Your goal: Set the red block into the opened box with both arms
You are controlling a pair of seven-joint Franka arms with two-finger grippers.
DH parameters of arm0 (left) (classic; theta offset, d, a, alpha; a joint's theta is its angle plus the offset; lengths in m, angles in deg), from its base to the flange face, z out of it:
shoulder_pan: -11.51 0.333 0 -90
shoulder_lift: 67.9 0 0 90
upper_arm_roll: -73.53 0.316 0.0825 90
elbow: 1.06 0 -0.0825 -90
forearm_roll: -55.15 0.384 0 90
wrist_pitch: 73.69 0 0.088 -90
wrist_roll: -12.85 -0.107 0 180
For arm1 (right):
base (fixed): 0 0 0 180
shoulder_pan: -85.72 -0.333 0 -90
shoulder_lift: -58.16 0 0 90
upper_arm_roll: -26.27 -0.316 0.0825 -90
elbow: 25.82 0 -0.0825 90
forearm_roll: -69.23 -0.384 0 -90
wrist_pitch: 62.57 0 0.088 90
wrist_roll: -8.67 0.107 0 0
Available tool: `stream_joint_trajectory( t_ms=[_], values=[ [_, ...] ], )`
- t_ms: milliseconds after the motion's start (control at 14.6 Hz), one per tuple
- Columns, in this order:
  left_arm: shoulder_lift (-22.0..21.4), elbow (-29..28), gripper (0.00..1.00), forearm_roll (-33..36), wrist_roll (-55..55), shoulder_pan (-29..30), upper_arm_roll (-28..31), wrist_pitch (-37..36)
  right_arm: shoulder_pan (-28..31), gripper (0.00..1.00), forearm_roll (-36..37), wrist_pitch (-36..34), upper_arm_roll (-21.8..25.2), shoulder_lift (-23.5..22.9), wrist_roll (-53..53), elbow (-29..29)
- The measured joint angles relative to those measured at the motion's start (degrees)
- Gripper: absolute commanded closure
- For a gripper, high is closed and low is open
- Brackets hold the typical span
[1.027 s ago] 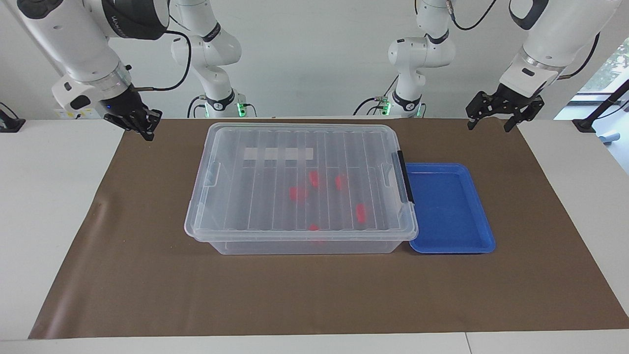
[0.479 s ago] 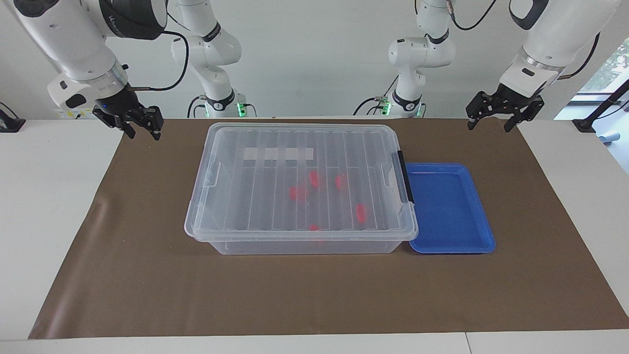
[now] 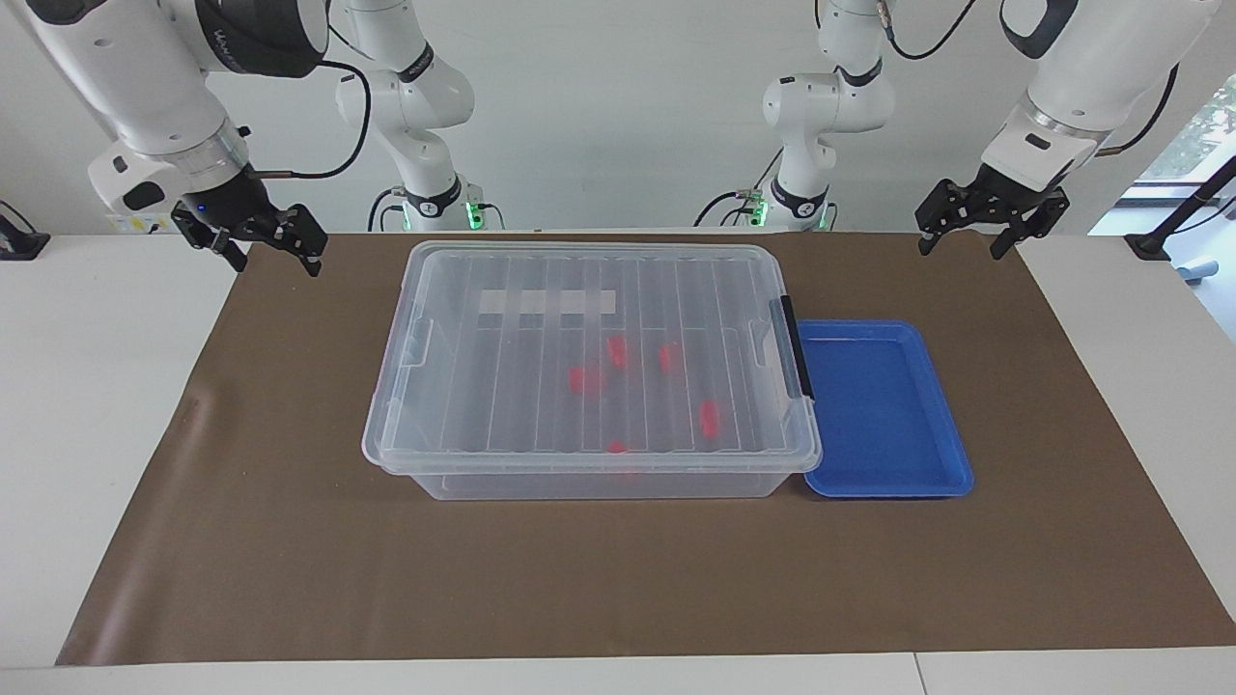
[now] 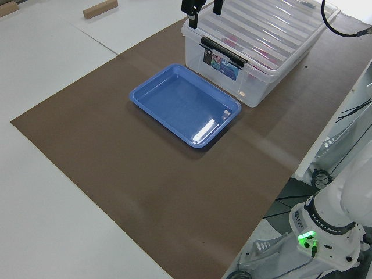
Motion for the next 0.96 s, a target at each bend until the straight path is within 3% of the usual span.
stream_joint_trajectory(
  t_ms=[958],
  values=[
    [0.0,0.0,0.0,0.0,0.0,0.0,0.0,0.0,-0.7,0.0,0.0,-0.1,-0.3,0.3,-0.9,0.0]
  ],
)
